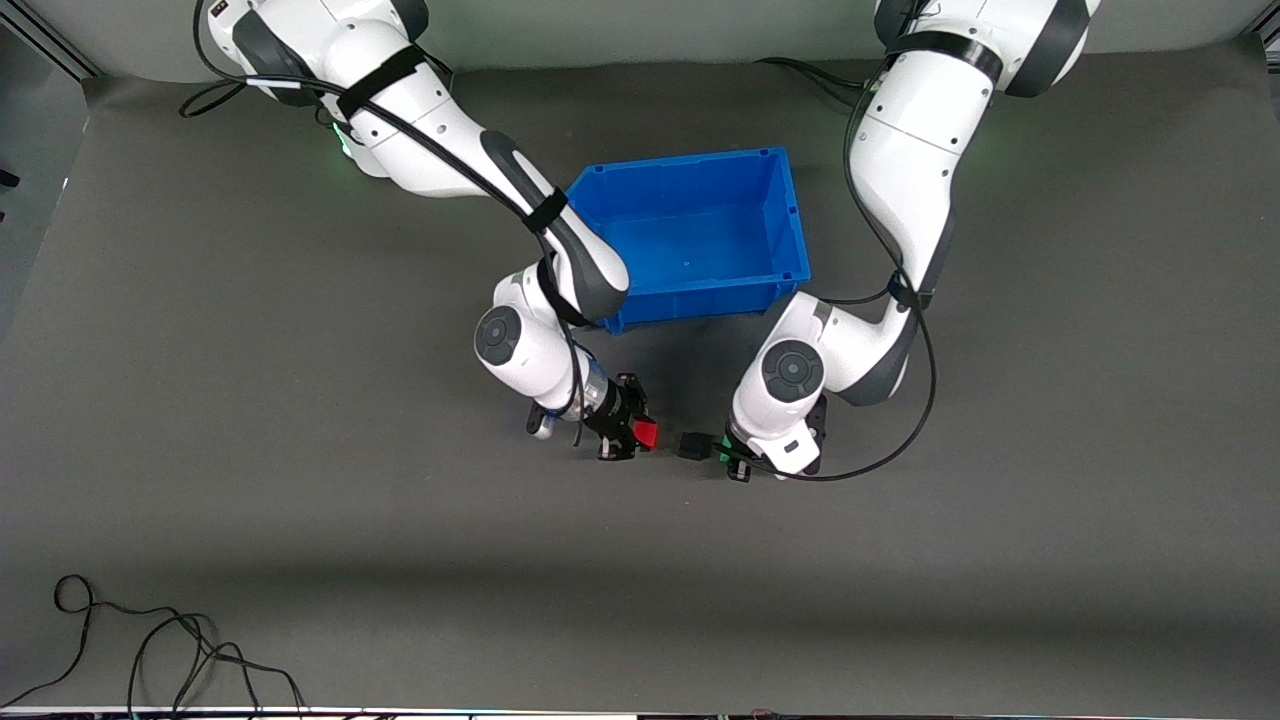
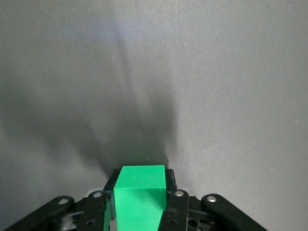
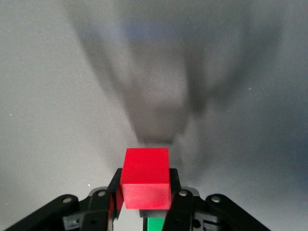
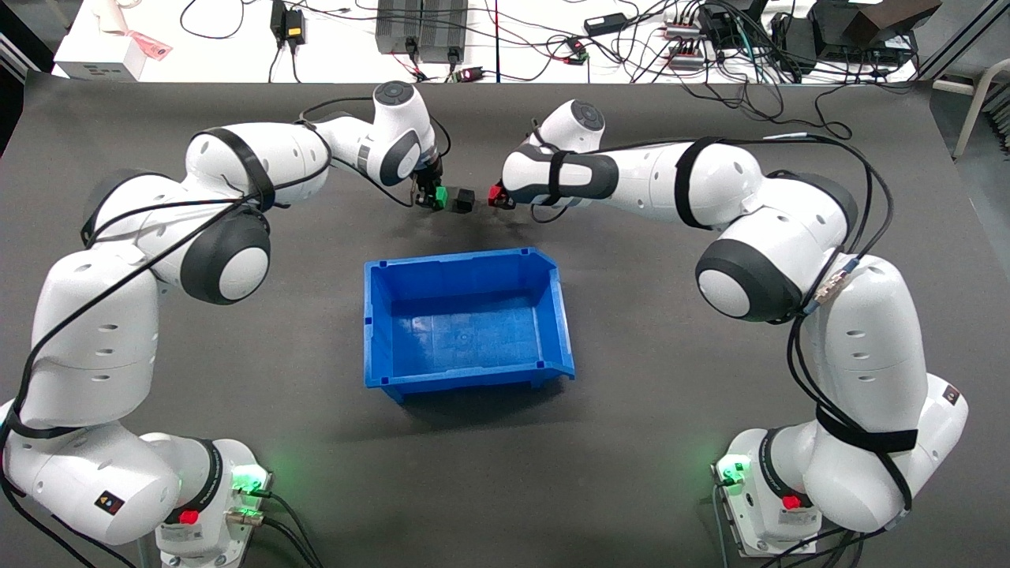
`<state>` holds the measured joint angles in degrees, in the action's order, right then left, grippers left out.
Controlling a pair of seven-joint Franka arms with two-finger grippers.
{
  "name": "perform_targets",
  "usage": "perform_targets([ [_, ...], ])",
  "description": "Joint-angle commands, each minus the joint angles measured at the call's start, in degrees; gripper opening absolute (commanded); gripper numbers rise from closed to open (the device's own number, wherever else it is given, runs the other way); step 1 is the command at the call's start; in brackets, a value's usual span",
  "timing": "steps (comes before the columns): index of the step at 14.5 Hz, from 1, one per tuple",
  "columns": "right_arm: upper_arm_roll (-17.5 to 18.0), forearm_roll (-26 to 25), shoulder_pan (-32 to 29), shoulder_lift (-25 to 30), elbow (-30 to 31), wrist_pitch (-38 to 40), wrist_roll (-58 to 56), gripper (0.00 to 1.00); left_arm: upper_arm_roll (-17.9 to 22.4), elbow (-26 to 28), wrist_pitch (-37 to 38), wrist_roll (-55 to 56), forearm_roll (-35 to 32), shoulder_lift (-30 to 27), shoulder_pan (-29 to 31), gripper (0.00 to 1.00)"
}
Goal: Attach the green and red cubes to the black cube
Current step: 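Carry the red and green cubes toward the black cube with both grippers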
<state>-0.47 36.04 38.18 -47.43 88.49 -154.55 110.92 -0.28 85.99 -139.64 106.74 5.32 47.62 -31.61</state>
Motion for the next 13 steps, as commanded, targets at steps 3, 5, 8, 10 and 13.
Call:
perform_targets([
  [3, -0.7, 1.0, 2.2, -2.1, -2.4, -2.2, 2.8, 0.16, 1.0, -4.3, 0.2, 3.1, 0.0, 3.4, -2.6, 0.0],
  [5, -0.7, 1.0, 2.3, -2.4, -3.0, -2.2, 3.2, 0.16, 1.0, -4.3, 0.3, 3.1, 0.0, 3.4, -2.9, 0.0],
  [8, -0.7, 1.0, 2.3, -3.1, -4.0, -2.2, 3.2, 0.15, 1.0, -4.3, 0.4, 3.0, -0.1, 3.2, -3.0, 0.0],
  [10, -0.7, 1.0, 2.3, -4.1, -4.8, -2.2, 3.2, 0.14, 1.0, -4.4, 1.1, 2.9, -0.1, 2.8, -3.4, 0.0],
  [13, -0.7, 0.4, 2.3, -5.6, -6.5, -2.2, 3.2, 0.14, 0.9, -4.4, 1.2, 3.0, -0.1, 2.6, -3.8, 0.0],
])
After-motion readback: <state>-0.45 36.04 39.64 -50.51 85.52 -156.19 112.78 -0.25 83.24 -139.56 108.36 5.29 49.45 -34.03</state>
